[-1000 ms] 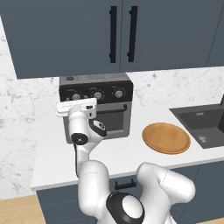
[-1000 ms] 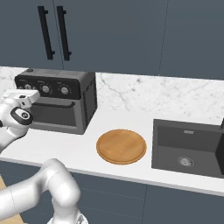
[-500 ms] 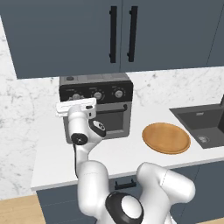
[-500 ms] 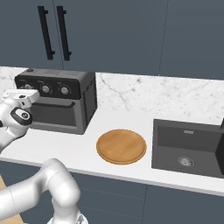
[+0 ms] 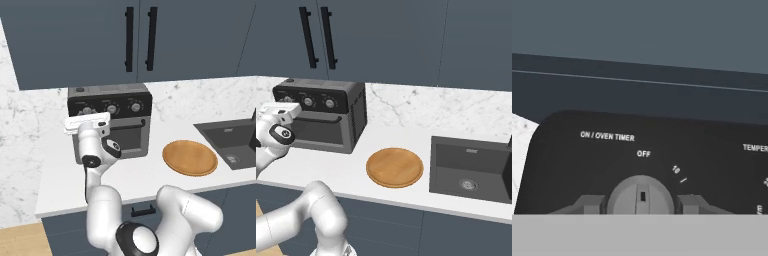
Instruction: Pick up the kebab skewer and baguette bread, and place them inside the toaster oven. Close the toaster oven door and start by setting the timer.
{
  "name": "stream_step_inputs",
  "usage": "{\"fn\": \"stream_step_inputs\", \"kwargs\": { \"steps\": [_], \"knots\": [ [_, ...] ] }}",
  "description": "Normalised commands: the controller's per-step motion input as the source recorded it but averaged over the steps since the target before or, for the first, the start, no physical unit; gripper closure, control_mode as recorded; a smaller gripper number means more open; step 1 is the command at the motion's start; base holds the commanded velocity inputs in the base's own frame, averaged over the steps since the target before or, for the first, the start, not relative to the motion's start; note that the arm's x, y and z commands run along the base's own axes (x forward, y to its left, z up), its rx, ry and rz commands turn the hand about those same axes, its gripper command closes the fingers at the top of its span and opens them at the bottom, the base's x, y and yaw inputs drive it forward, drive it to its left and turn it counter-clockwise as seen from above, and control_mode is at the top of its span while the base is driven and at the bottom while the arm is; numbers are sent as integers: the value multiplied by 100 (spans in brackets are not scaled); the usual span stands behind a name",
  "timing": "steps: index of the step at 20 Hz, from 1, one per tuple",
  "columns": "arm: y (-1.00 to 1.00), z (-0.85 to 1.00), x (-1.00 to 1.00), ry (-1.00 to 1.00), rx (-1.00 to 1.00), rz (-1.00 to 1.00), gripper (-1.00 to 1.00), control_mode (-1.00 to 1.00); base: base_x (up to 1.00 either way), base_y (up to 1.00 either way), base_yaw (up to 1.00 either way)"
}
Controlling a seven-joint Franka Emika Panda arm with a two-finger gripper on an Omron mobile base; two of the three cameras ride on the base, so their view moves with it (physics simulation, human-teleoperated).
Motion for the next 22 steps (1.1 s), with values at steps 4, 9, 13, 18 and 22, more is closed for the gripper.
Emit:
{"fn": "stream_step_inputs", "kwargs": {
  "steps": [4, 9, 13, 18, 22],
  "knots": [
    [0, 3, 0, 0, 1, 0, 100, -100, 0, 0, 0],
    [0, 8, 0, 0, 9, 0, 100, -100, 0, 0, 0],
    [0, 17, 0, 0, 15, -2, 100, -100, 0, 0, 0],
    [0, 16, 0, 0, 17, -4, 100, -100, 0, 0, 0],
    [0, 14, 0, 0, 19, -5, 100, -100, 0, 0, 0]
  ]
}}
